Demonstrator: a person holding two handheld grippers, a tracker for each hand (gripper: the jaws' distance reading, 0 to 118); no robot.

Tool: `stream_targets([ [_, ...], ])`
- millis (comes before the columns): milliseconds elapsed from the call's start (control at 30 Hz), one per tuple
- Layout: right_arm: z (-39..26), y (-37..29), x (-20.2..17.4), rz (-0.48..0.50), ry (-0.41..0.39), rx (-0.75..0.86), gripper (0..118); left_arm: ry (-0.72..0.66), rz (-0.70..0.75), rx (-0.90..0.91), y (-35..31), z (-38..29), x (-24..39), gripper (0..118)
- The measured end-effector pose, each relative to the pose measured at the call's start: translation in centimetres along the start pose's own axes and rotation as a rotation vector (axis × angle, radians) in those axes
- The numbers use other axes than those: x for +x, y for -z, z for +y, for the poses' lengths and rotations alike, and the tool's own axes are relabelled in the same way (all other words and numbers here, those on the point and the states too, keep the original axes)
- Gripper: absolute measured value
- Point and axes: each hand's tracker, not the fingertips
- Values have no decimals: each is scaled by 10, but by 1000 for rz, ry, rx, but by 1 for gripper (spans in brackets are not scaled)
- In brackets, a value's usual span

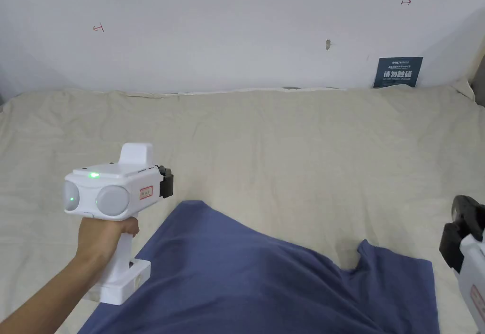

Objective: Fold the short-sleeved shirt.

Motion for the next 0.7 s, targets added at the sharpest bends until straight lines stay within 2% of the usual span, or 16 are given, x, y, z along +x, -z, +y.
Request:
stream_targets([
  [133, -9, 34, 2, -20, 1, -61, 2, 27, 59, -131, 86, 5, -15, 4],
  [167, -12, 41, 2, -26, 7, -71, 2, 19, 45, -165, 105, 5, -17, 9],
  [200, -15, 48, 2, -33, 10, -84, 2, 3, 41, -197, 121, 3, -19, 21],
  [233, -18, 56, 1, -42, 11, -98, 2, -10, 51, -203, 131, 0, -18, 43],
  [267, -22, 63, 0, -53, 10, -110, 2, -4, 47, -238, 146, -3, -19, 84],
  [300, -25, 69, 0, -62, 9, -125, 2, 2, 53, -286, 160, -7, -18, 106],
  [333, -29, 75, 0, -65, 12, -138, 2, 13, 71, -317, 173, -11, -16, 116],
  [500, -49, 98, 1, -77, 19, -208, 2, 74, 74, -366, 221, -32, -10, 99],
  [533, -53, 101, 0, -78, 19, -221, 2, 81, 73, -379, 229, -37, -9, 90],
  [567, -57, 102, 2, -80, 23, -233, 2, 87, 69, -381, 232, -40, -7, 69],
  [633, -64, 104, 4, -83, 32, -256, 2, 82, 73, -363, 216, -41, 5, 62],
  [667, -66, 104, 6, -84, 36, -269, 2, 79, 82, -345, 212, -40, 6, 52],
  [700, -68, 103, 9, -85, 41, -279, 2, 81, 72, -342, 209, -39, 6, 29],
])
